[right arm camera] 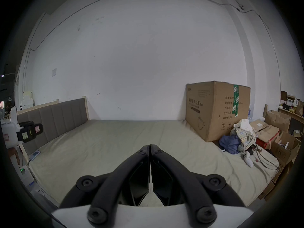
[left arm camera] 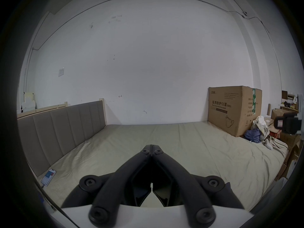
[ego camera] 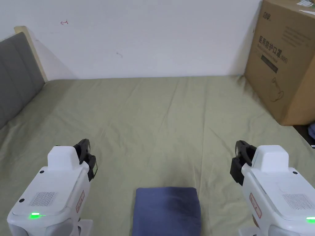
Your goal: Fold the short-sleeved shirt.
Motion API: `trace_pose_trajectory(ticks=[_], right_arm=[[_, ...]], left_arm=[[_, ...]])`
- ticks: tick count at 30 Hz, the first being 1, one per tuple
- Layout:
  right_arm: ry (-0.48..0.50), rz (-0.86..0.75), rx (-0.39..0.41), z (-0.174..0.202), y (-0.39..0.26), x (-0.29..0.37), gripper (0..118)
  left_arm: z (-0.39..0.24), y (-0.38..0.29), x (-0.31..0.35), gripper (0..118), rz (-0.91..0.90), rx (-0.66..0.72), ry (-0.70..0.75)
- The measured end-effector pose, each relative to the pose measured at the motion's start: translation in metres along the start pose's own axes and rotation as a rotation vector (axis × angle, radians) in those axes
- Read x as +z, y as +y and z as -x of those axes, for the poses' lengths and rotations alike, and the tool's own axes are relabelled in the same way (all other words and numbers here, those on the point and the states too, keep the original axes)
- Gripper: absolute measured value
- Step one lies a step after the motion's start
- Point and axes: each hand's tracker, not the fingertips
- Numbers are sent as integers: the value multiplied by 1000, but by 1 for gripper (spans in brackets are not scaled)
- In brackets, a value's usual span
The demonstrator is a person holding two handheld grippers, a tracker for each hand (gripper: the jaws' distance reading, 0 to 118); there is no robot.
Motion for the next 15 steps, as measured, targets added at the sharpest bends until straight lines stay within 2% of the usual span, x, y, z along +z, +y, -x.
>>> trace_pose_trajectory(ticks=[3,6,8,11,15], right_arm=[[26,49,4,11,-19,-17,0],[52,119,41,28,-45,-37,0],[84,177,20,36,-62,-50,0],[103,256,61,54,-94,-72,0],[163,360,52,72,-131,-97,0]], left_arm=[[6,-2,0,0,10,10,5],[12,-6,-2,0,25,14,9],[17,-9,-4,0,45,25,8],[22,-17,-7,0,81,33,12],[27,-30,-11,0,123,41,14]])
